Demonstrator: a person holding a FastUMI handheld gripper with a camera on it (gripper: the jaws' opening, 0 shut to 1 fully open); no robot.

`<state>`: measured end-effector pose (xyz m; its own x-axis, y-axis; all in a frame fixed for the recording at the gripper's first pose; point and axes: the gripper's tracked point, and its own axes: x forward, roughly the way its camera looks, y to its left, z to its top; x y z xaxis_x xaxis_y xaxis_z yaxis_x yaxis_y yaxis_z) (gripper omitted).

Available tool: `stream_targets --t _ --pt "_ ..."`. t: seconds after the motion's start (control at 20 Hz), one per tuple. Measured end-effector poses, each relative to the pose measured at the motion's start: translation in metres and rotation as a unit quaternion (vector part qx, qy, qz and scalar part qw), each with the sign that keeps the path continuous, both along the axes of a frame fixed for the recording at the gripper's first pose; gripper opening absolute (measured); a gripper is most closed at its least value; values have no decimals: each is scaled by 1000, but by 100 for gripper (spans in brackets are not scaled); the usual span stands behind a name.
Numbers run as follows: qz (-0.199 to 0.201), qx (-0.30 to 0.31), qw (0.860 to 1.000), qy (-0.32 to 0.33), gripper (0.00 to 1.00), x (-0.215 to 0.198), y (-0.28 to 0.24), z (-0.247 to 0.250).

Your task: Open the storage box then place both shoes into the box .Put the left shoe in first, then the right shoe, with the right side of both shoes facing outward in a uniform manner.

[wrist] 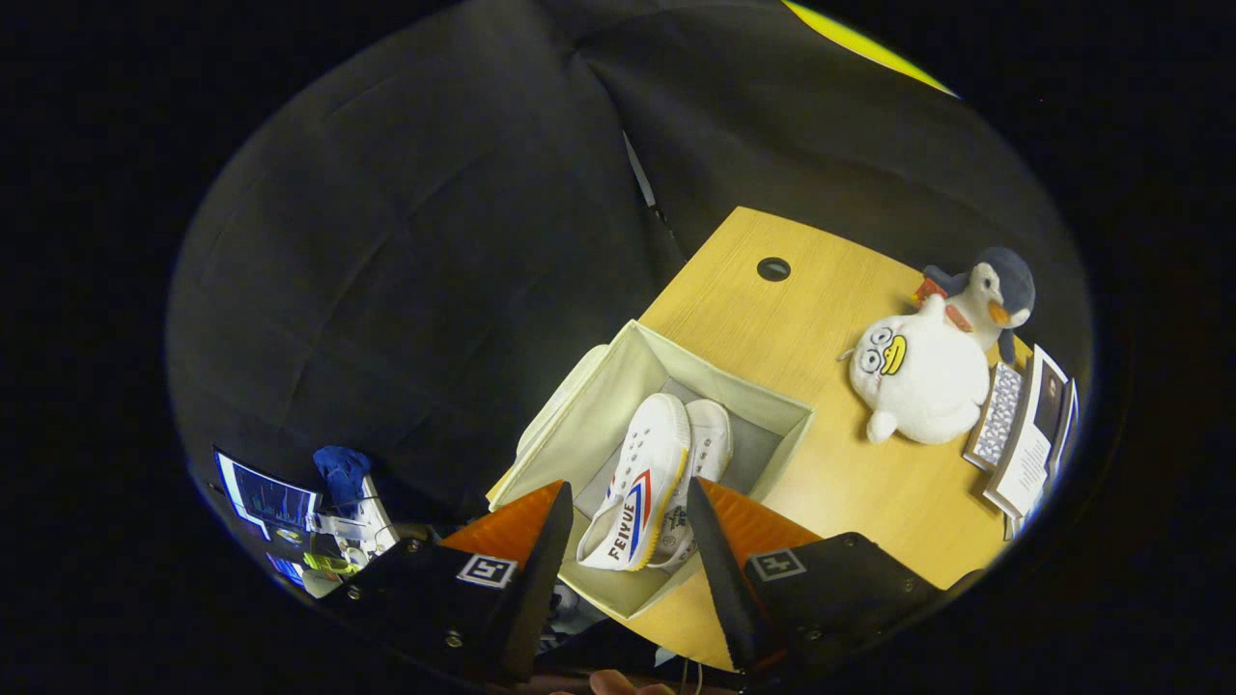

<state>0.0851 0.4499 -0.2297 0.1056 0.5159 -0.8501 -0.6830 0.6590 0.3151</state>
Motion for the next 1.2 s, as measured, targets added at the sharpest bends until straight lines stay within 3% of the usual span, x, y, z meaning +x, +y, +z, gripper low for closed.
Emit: stream_targets --t 0.15,0.25,0.35,0.45,0.5,0.65,0.85,1.0,1.2 --pt "-18 16 1000 -13 73 1 -23 21" --pt "-35 30 998 -36 86 7 -45 37" --pt "-57 38 995 -71 86 15 -76 51" --pt "-77 43 991 -104 89 17 -105 65" --pt "-90 46 988 -115 99 19 -118 72" --pt "-145 73 973 -162 98 25 -166 103" --pt "-238 116 938 -225 98 30 -229 149" --pt "-294 131 891 -320 98 38 -293 192" --pt "-323 132 824 -447 98 22 -346 254"
